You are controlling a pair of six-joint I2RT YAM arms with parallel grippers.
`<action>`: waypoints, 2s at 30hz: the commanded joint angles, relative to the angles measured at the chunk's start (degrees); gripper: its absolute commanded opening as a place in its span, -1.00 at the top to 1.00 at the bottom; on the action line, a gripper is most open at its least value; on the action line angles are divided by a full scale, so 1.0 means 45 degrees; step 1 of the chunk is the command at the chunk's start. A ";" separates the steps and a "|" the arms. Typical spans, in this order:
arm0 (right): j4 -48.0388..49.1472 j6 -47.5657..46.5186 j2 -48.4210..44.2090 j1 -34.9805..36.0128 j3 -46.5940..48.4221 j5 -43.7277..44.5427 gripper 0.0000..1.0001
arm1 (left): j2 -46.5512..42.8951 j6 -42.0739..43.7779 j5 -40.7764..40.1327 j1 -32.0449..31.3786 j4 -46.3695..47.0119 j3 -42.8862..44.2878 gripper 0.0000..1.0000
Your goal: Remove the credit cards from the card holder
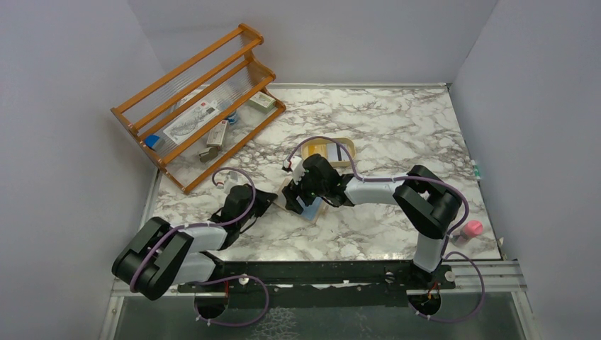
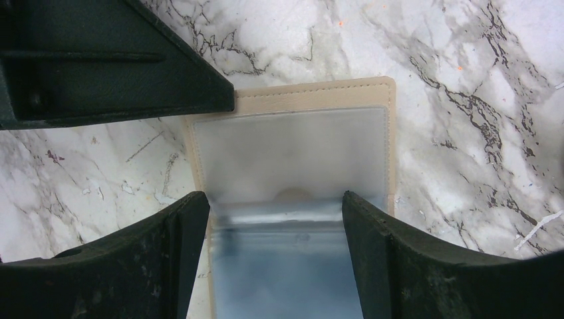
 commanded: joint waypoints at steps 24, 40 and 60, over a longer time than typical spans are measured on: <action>-0.1278 0.1715 -0.3893 0.0049 -0.2194 0.3717 -0.74 | -0.2056 0.2849 -0.0726 -0.0125 -0.1619 0.2133 1.00; -0.0653 0.2313 -0.6787 -0.0320 -0.2931 0.4469 -0.80 | -0.3583 0.7212 -0.5034 -0.2109 -0.5993 0.4771 1.00; -0.1316 0.3996 -0.6504 -0.0835 -0.2507 0.7216 -0.82 | -0.1102 1.0842 -1.4074 -0.7816 -0.7312 0.7844 1.00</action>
